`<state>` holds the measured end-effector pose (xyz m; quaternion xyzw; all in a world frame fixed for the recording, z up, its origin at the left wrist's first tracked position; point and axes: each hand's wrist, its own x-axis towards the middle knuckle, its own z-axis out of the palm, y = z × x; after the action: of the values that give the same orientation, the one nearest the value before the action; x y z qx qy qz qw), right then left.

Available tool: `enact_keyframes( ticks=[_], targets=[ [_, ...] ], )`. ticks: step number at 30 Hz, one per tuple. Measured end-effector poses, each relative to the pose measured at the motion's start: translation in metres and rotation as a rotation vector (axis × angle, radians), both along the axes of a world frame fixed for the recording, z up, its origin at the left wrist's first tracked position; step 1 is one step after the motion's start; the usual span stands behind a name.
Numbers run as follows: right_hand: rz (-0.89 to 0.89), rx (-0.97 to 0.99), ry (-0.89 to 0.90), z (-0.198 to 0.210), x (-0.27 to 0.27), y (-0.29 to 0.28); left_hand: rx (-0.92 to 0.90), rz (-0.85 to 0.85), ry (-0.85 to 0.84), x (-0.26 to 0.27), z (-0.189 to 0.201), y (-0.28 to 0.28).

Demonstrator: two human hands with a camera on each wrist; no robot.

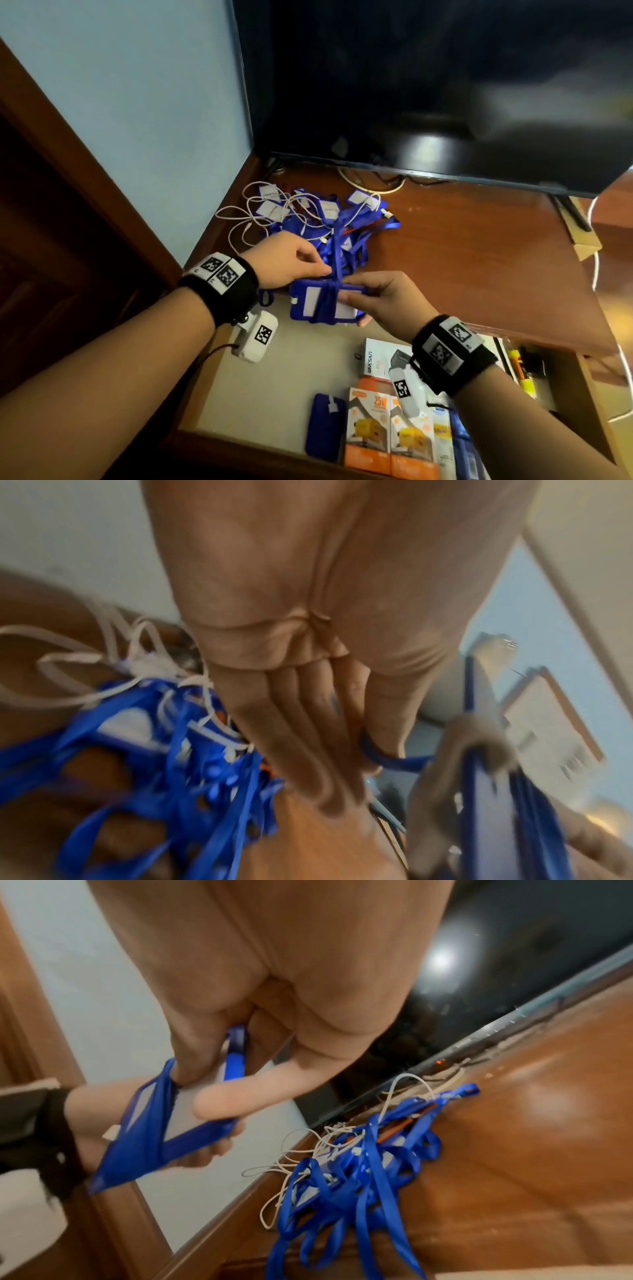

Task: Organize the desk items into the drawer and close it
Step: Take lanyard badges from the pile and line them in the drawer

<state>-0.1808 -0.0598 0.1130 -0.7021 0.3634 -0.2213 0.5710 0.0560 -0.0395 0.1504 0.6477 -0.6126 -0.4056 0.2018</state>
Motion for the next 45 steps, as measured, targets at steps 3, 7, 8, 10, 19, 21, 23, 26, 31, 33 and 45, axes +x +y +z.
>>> enact_keyframes(
  ticks=[3,7,8,10,19,21,23,26,31,33,45],
  targets=[
    [-0.054,0.086,-0.041,-0.012,-0.007,0.009,0.189,0.157,0.343,-0.007,-0.026,0.017],
    [-0.137,0.173,-0.079,-0.027,-0.012,0.02,0.309,0.354,0.747,-0.018,-0.055,0.036],
    [-0.15,0.189,-0.091,-0.031,-0.012,0.022,0.318,0.386,0.823,-0.018,-0.062,0.039],
    [-0.181,0.236,-0.12,-0.035,-0.011,0.026,0.352,0.43,0.969,-0.02,-0.069,0.046],
    [-0.284,0.389,-0.035,-0.038,0.012,0.043,0.378,0.492,1.199,-0.01,-0.067,0.07],
    [-0.223,0.418,0.025,-0.045,0.016,0.046,0.311,0.495,1.045,-0.012,-0.068,0.073],
    [-0.171,0.433,0.094,-0.052,0.02,0.051,0.234,0.468,0.896,-0.014,-0.073,0.076],
    [-0.148,0.478,0.119,-0.058,0.025,0.062,0.204,0.449,0.952,-0.012,-0.078,0.082],
    [-0.231,0.785,-0.036,-0.063,0.036,0.072,0.154,0.504,1.074,-0.019,-0.085,0.091],
    [-0.248,0.824,-0.044,-0.062,0.039,0.072,0.143,0.54,1.103,-0.023,-0.087,0.094],
    [-0.137,0.388,0.443,-0.082,0.02,0.05,-0.011,0.374,-0.142,-0.007,-0.127,0.1]
  ],
)
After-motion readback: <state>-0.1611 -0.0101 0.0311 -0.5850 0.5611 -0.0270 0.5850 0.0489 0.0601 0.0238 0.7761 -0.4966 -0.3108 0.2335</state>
